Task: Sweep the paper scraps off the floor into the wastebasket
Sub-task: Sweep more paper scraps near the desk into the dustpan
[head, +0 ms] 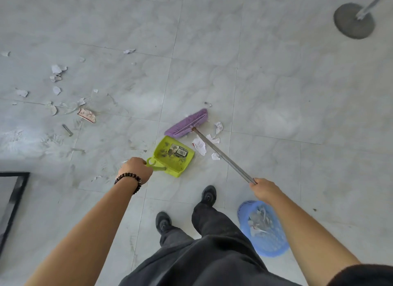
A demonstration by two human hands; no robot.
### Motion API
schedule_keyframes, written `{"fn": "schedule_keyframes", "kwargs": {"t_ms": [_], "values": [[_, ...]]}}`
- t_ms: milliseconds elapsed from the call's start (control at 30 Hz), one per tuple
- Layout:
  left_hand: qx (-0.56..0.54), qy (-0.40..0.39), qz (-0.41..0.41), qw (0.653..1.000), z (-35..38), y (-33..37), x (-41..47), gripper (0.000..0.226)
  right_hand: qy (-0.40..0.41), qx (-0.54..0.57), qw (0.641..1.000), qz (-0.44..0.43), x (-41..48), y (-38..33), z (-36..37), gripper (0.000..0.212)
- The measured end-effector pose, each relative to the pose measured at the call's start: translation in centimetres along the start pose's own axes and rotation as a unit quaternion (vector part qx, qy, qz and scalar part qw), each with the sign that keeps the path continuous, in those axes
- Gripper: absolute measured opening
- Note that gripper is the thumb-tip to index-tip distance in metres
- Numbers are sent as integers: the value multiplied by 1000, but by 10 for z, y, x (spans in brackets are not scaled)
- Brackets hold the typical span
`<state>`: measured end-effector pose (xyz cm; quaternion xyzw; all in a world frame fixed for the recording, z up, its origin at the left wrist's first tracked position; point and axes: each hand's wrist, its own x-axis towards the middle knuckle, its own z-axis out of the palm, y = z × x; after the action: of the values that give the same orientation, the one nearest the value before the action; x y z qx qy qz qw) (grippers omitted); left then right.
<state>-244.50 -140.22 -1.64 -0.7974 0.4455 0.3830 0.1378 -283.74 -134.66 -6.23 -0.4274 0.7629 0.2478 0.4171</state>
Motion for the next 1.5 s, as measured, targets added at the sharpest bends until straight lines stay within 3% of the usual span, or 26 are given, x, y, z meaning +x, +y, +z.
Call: {"fn": "schedule_keyframes", "kwargs": {"t_ms": [267, 433, 633, 800, 900, 1000, 1100, 1167, 1267, 1500], "values": [[-69, -48, 25, 996, -1, -28, -11, 16, 40, 171, 984, -1, -36, 17, 21, 40], [-91, -75, 17, 993, 13, -37, -20, 18, 45, 195, 979, -38, -26, -52, 2, 33], [-108, -55, -1, 993, 35, -51, -38, 24, 2, 212, 976, -42, 25, -122, -18, 15], [-97, -35, 0, 995, 37, -50, -39, 35, -74, 115, 991, 8, 0, -77, 13, 26], [-87, -38, 6, 995, 34, -45, -35, 36, -96, 164, 981, 44, -22, -24, 46, 25], [-71, -45, 12, 996, 31, -41, -35, 16, -112, 243, 955, 126, -48, 23, 65, 18], [-60, -43, 15, 997, 31, -43, -34, 13, -146, 291, 929, 176, -66, 38, 72, 18], [-56, -43, 13, 997, 30, -44, -35, 12, -114, 302, 933, 162, -64, 29, 68, 15], [-47, -46, 13, 998, 33, -47, -37, 21, -35, 273, 953, 126, -52, 5, 64, 34], [-44, -48, 20, 998, 34, -47, -35, 31, 16, 217, 971, 99, -59, 8, 73, 56]]}}
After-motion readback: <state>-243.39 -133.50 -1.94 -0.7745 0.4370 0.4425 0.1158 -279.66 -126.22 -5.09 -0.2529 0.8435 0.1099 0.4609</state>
